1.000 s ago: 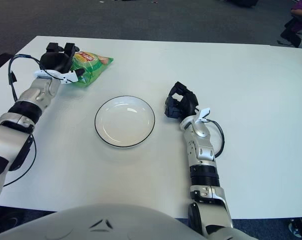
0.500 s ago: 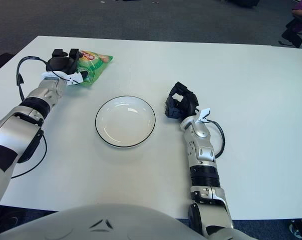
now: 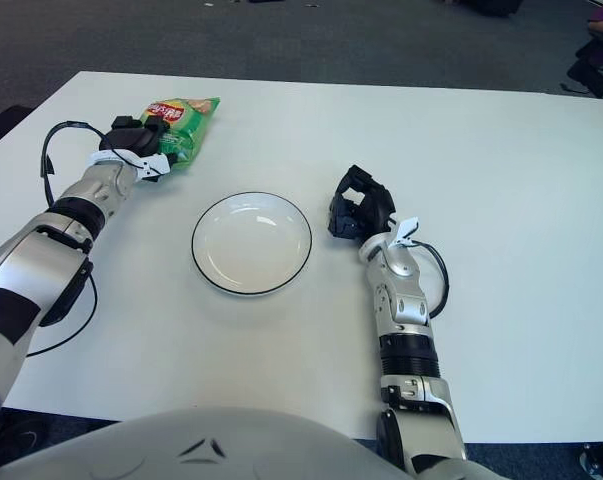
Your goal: Put the snack into the plate.
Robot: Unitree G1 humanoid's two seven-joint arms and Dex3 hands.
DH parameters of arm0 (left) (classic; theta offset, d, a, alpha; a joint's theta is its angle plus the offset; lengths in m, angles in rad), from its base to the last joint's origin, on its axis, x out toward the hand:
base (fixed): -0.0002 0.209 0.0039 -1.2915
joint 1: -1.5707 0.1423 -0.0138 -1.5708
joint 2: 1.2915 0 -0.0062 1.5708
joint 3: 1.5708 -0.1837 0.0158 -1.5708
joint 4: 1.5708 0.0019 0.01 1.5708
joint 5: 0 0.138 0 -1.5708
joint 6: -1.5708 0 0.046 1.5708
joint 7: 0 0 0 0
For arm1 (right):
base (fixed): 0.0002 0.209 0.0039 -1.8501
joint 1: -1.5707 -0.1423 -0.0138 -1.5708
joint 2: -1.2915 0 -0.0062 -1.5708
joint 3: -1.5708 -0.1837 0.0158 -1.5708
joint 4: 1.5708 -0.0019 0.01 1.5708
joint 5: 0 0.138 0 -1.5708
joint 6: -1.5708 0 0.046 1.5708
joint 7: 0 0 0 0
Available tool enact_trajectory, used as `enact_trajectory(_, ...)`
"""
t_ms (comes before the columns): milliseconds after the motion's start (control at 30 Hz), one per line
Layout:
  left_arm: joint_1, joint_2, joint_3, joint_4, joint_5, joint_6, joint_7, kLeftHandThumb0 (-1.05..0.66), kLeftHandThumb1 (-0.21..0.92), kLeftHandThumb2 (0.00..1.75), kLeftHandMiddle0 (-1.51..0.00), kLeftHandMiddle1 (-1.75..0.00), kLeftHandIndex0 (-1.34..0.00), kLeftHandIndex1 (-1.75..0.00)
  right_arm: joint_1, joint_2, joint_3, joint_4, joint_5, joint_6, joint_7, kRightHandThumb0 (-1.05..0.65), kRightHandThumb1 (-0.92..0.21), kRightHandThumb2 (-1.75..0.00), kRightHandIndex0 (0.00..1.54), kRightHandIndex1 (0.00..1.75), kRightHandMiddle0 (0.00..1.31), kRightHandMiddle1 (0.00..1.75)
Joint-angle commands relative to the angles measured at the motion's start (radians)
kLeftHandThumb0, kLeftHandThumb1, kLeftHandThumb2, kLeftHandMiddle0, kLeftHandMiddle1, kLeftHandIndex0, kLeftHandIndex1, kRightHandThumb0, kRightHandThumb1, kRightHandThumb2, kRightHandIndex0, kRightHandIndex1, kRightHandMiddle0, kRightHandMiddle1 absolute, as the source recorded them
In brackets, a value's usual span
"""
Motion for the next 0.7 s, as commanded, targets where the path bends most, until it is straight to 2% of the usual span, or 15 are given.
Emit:
enact_trajectory(0, 0.06, 0.019, -0.016, -0.002, -0.011, -0.027, -0.047, -0.93, 0.92, 1.21, 0.0, -0.64, 0.0, -0.85, 0.093, 0.045, 0.009, 0.035, -0.002, 0.013, -0.008, -0.54, -0.18, -1.48, 1.26, 1.75, 0.73, 1.75)
enact_trajectory(100, 0.079, 0.037, -0.022, -0.026, -0.018, -0.056, -0.055, -0.94, 0.92, 1.21, -0.01, -0.66, 0.0, -0.89, 0.094, 0.046, 0.009, 0.033, -0.001, 0.015, -0.009, -0.54, -0.18, -1.48, 1.26, 1.75, 0.73, 1.75)
enact_trajectory(333, 0.14, 0.12, -0.04, -0.178, -0.025, -0.129, -0.125, -0.93, 0.92, 1.18, 0.0, -0.7, 0.0, -0.95, 0.098, 0.048, 0.014, 0.017, 0.002, 0.022, -0.009, -0.54, -0.18, -1.49, 1.26, 1.75, 0.73, 1.75)
enact_trajectory(500, 0.169, 0.175, -0.057, -0.237, -0.013, -0.163, -0.169, -0.91, 0.92, 1.18, -0.03, -0.74, 0.0, -0.99, 0.101, 0.047, 0.016, 0.008, 0.003, 0.021, -0.008, -0.54, -0.18, -1.49, 1.26, 1.75, 0.73, 1.75)
enact_trajectory(633, 0.246, 0.294, -0.06, -0.325, -0.011, -0.264, -0.175, -0.92, 0.92, 1.19, -0.06, -0.78, 0.0, -1.02, 0.107, 0.048, 0.019, -0.007, 0.003, 0.022, -0.011, -0.54, -0.18, -1.48, 1.27, 1.75, 0.73, 1.75)
enact_trajectory(667, 0.28, 0.332, -0.052, -0.383, -0.019, -0.297, -0.184, -0.93, 0.92, 1.2, -0.07, -0.78, 0.0, -1.02, 0.108, 0.048, 0.02, -0.014, 0.002, 0.025, -0.014, -0.54, -0.19, -1.48, 1.27, 1.75, 0.72, 1.75)
